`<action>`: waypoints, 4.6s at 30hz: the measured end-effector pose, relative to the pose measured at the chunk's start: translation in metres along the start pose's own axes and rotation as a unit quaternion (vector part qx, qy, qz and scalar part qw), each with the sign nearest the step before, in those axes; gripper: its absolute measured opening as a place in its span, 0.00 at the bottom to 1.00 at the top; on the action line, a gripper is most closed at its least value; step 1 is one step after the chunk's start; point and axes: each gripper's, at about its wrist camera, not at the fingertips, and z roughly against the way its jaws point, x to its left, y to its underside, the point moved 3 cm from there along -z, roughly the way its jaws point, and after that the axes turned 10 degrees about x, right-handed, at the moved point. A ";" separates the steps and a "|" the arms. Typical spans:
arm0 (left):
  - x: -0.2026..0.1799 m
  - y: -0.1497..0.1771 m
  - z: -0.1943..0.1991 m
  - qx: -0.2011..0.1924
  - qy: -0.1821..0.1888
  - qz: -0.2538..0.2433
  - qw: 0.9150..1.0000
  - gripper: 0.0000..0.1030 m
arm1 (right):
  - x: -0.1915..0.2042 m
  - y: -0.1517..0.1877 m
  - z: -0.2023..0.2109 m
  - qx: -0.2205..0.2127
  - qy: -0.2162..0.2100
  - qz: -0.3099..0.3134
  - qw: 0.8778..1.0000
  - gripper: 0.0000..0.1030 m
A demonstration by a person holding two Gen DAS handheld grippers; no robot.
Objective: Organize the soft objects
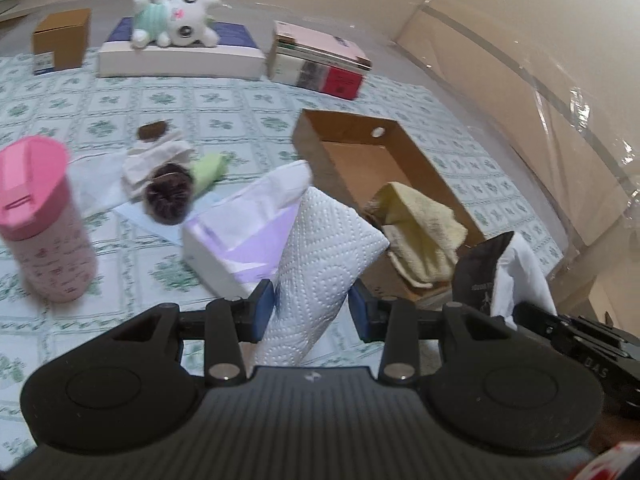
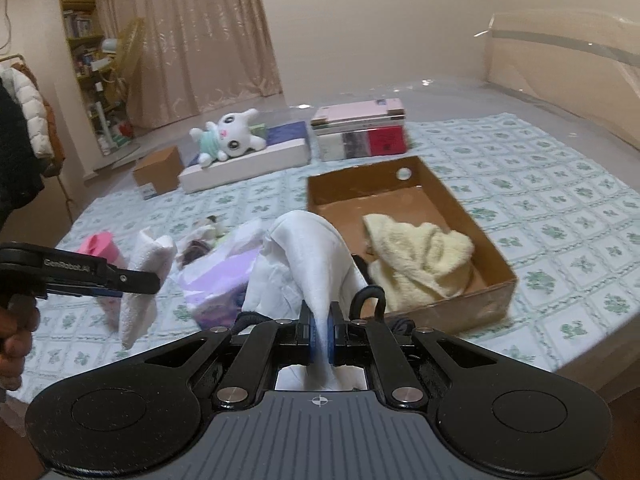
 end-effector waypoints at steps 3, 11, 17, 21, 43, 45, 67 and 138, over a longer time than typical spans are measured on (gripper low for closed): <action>-0.017 -0.008 -0.010 0.006 0.012 -0.012 1.000 0.36 | -0.017 -0.002 -0.001 0.001 0.017 -0.006 1.000 0.06; -0.064 -0.035 -0.047 0.022 0.042 -0.036 0.998 0.36 | -0.055 -0.025 -0.018 0.004 0.042 -0.011 0.999 0.06; -0.092 -0.063 -0.082 0.035 0.074 -0.029 0.996 0.36 | -0.072 -0.052 -0.046 0.009 0.041 0.000 0.999 0.06; -0.099 -0.075 -0.109 0.052 0.100 -0.005 0.994 0.36 | -0.082 -0.064 -0.071 0.021 0.043 0.012 0.999 0.06; -0.075 -0.090 -0.152 0.036 0.054 -0.010 0.998 0.68 | -0.104 -0.072 -0.179 0.098 0.058 0.060 0.992 0.06; -0.072 -0.087 -0.143 0.026 0.050 -0.015 0.998 0.68 | -0.103 -0.072 -0.180 0.098 0.060 0.063 0.991 0.06; -0.032 0.012 0.007 -0.083 -0.047 -0.067 0.993 0.73 | -0.044 -0.030 -0.037 -0.022 0.025 -0.013 0.999 0.58; 0.134 0.058 0.102 -0.067 -0.135 -0.114 0.982 0.73 | 0.127 0.008 -0.085 0.058 -0.057 0.074 0.994 0.59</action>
